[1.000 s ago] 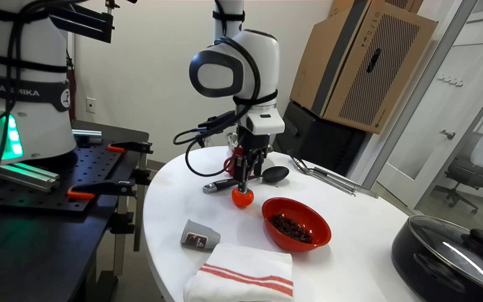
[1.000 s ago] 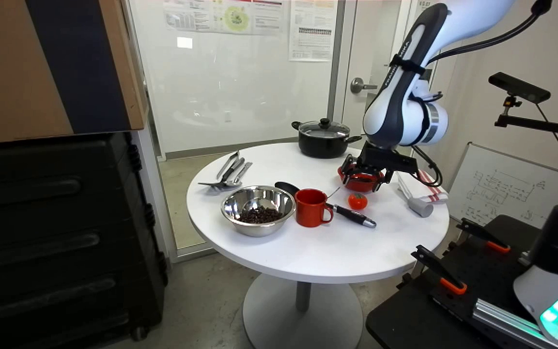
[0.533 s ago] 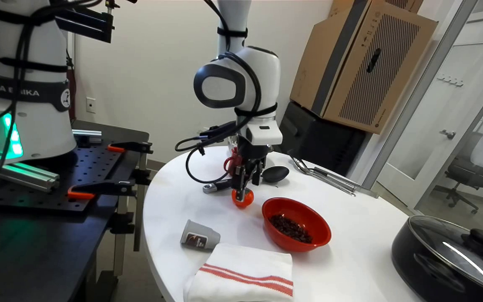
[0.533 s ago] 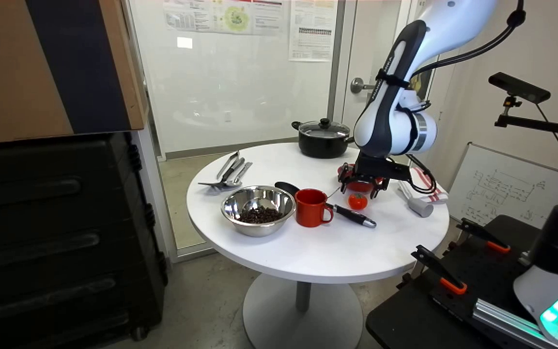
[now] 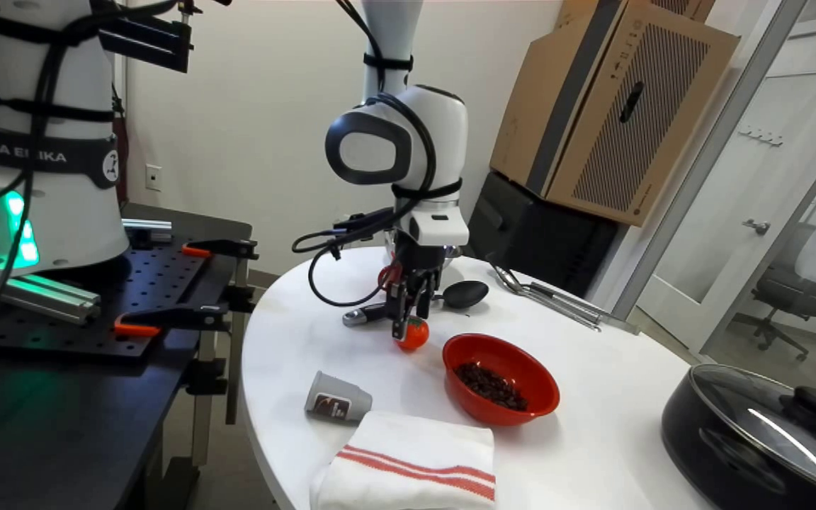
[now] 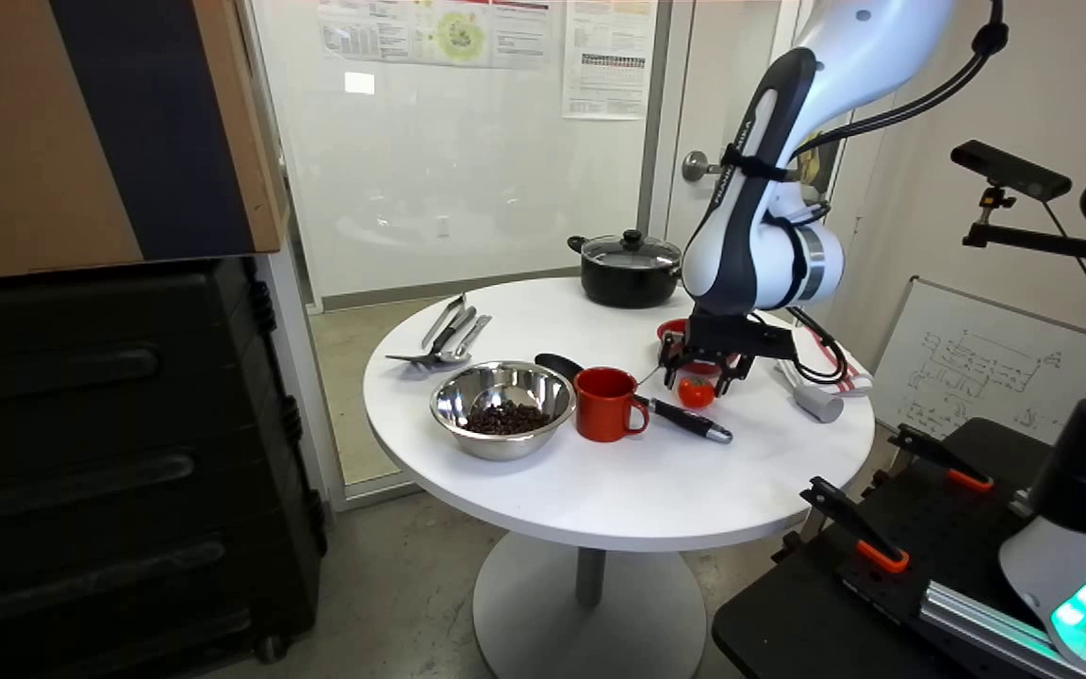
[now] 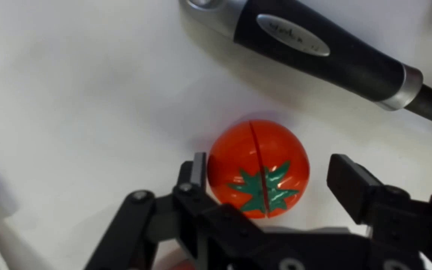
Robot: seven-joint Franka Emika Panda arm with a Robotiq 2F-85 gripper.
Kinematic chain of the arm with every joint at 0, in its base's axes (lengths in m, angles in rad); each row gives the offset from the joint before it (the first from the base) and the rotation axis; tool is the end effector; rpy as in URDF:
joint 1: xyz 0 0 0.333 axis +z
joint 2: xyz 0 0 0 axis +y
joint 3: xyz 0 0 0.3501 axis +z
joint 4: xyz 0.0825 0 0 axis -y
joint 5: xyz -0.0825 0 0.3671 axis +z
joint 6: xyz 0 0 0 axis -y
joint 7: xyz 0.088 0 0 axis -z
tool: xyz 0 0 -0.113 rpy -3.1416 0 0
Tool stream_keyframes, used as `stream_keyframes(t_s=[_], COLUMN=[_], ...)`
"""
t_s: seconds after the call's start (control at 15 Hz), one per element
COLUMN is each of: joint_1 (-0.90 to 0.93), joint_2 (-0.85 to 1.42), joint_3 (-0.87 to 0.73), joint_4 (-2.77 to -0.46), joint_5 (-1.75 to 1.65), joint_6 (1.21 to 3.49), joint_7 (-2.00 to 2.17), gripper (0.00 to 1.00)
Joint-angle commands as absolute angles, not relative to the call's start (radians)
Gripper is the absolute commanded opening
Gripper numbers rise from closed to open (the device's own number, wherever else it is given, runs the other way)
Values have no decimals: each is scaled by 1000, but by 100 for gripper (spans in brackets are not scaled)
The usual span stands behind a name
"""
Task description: Take the spoon in the cup and mix the contents in the silver bowl, then put the spoon back in the cup and move it next to the silver bowl, then pick the tomato and put it in the red bowl
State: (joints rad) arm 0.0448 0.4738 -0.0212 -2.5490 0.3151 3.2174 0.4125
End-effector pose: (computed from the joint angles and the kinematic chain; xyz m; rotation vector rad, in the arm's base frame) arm 0.4627 -0.0195 0.1581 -2.8999 1.0621 -0.2939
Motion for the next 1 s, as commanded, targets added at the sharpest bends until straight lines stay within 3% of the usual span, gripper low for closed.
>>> stream_keyframes(t_s=[0.0,0.13,0.47,0.93], joint_1=[91,98,66,-123], joint_2=[485,482,427,231], joint_3=[-55,-61,-25,157], joint_4=[-2531,-2531,-2559,-2599], joint_5=[347,350,345,345], joint_6=[3201,3201,3177,3153], joint_7=[430,432,419,406], gripper=[53,38,38,38])
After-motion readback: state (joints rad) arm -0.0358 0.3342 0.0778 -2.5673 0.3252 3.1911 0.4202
